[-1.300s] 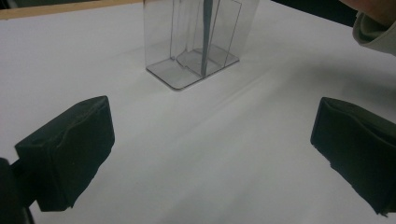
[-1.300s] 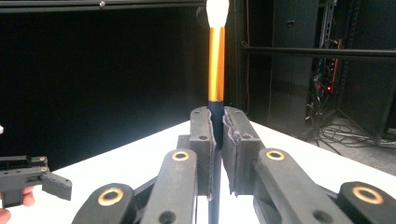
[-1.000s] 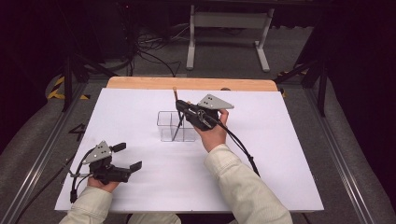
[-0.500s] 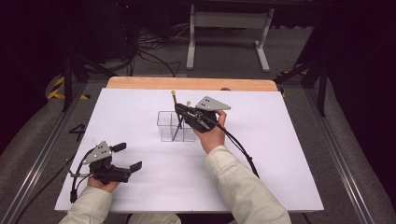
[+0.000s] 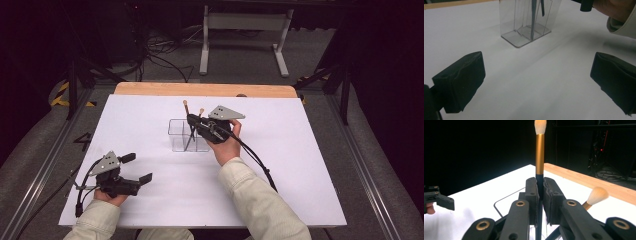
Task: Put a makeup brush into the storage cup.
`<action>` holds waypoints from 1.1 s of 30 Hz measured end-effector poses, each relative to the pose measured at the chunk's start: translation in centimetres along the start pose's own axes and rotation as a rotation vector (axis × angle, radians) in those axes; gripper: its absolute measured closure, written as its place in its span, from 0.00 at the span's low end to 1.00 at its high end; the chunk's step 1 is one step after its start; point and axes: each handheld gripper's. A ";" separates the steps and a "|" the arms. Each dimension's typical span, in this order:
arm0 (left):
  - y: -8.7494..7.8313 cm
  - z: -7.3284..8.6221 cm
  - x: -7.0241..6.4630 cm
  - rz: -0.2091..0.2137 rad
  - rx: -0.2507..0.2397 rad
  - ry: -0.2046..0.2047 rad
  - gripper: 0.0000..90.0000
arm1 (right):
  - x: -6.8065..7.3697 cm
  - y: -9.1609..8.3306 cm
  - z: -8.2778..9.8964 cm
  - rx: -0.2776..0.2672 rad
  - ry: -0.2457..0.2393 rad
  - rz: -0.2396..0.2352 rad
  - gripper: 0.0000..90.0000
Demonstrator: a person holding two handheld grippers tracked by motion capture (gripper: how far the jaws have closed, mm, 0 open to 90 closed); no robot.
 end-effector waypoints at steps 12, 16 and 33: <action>0.0 0.0 0.0 0.001 0.004 0.000 0.00 | -0.4 -0.7 -0.5 -0.004 0.033 -0.036 0.47; 0.0 0.0 0.1 0.001 0.003 -0.001 0.00 | -0.6 -1.8 -1.3 -0.027 0.032 -0.060 0.33; -0.3 -0.2 0.1 0.012 -0.015 -0.006 0.00 | -3.2 -8.9 -3.4 -0.069 -0.033 -0.074 0.18</action>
Point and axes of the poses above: each handheld gripper's, and its own axes: y roughly forward along the jaws, z roughly out of its underside, x roughly to its left, and after that the axes turned 15 degrees about z, right-handed
